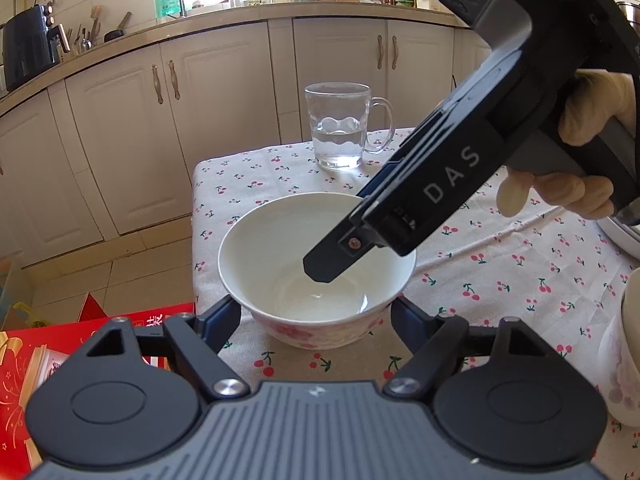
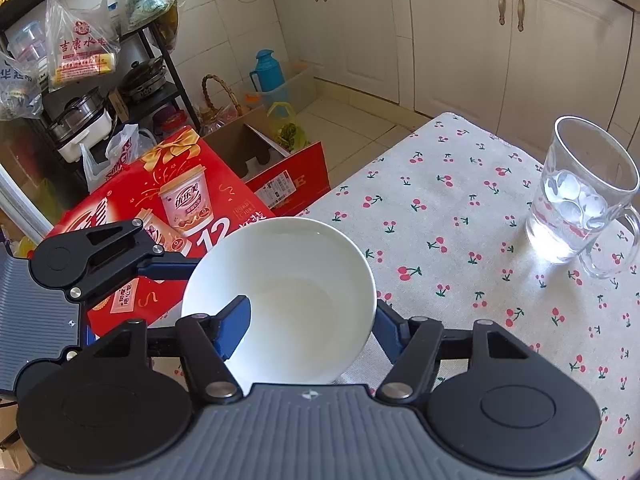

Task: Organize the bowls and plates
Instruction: 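Lift the bowl with the right tool and carry it over the two nested bowls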

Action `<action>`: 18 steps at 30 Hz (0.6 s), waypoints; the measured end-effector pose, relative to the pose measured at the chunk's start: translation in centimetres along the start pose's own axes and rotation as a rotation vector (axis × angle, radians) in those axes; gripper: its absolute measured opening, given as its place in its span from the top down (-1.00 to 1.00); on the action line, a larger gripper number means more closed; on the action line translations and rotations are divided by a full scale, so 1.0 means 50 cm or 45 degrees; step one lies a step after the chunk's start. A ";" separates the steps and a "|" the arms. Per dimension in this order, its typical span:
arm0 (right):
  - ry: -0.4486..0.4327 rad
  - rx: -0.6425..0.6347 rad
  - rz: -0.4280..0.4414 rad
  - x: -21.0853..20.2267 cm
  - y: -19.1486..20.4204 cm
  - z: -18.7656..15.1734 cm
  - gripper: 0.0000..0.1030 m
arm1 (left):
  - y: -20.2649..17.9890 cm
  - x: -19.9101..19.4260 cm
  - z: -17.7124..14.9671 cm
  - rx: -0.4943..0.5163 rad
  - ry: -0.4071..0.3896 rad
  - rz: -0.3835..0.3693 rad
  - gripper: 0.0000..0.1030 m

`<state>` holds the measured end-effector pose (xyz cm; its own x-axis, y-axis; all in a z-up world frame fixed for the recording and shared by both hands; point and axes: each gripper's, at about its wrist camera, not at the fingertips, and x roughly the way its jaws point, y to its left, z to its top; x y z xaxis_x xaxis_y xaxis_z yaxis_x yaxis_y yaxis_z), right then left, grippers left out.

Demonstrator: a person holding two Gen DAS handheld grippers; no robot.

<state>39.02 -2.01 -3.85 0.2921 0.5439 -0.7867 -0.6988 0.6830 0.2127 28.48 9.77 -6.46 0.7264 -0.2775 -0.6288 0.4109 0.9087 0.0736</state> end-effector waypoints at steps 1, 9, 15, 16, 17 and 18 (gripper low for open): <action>-0.001 -0.002 -0.002 -0.001 0.001 0.000 -0.39 | -0.001 0.000 0.001 -0.001 0.004 0.000 -0.59; -0.019 -0.015 -0.001 -0.033 0.017 -0.005 -0.39 | -0.008 -0.020 0.007 -0.017 0.014 -0.021 -0.58; -0.041 -0.019 0.001 -0.071 0.036 -0.020 -0.39 | -0.032 -0.061 0.012 0.022 0.010 -0.032 -0.58; -0.044 -0.015 0.004 -0.080 0.040 -0.026 -0.39 | -0.037 -0.069 0.012 0.031 0.010 -0.036 -0.58; -0.046 -0.012 0.005 -0.085 0.042 -0.031 -0.39 | -0.043 -0.077 0.013 0.039 0.012 -0.040 -0.58; -0.048 -0.010 0.006 -0.094 0.045 -0.038 -0.39 | -0.049 -0.085 0.013 0.046 0.012 -0.044 -0.58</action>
<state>34.85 -3.95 -0.76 0.3129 0.5653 -0.7633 -0.7051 0.6766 0.2120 24.77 8.52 -3.47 0.7061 -0.3057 -0.6387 0.4557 0.8866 0.0795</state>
